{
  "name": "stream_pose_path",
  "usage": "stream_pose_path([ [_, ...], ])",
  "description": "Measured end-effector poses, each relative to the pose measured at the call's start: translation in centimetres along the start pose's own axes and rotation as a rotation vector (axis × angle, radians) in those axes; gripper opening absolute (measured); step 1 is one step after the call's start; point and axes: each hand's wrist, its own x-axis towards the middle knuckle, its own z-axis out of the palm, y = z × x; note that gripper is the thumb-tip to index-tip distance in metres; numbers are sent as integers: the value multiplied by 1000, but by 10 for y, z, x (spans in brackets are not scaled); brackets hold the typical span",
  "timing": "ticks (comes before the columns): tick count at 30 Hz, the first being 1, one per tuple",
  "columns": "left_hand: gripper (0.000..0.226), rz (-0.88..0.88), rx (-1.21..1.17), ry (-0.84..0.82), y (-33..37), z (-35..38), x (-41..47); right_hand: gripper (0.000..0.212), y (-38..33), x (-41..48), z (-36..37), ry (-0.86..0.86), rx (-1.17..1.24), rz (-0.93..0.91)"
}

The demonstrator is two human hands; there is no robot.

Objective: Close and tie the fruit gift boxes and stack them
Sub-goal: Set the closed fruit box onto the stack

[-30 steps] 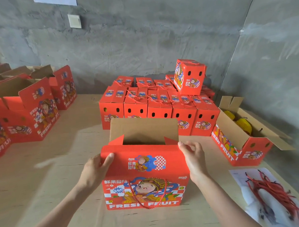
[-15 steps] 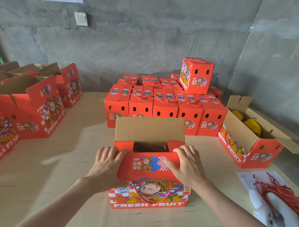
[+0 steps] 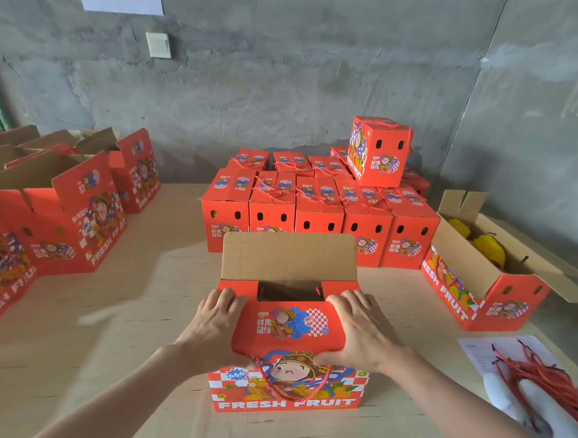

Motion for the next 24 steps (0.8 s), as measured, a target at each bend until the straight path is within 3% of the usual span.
stream_pose_path([
  [10, 115, -13, -108, -32, 4, -3, -6, 116, -4, -5, -3, -15, 110, 44],
  [15, 112, 57, 56, 172, 15, -6, -12, 110, -7, -8, -4, 13, 119, 37],
  [20, 121, 19, -70, 72, 9, -4, -10, 105, -12, -12, -5, 54, 113, 57],
  [24, 110, 30, -125, 102, 9, -3, -8, 111, -8, -11, -5, 20, 146, 62],
])
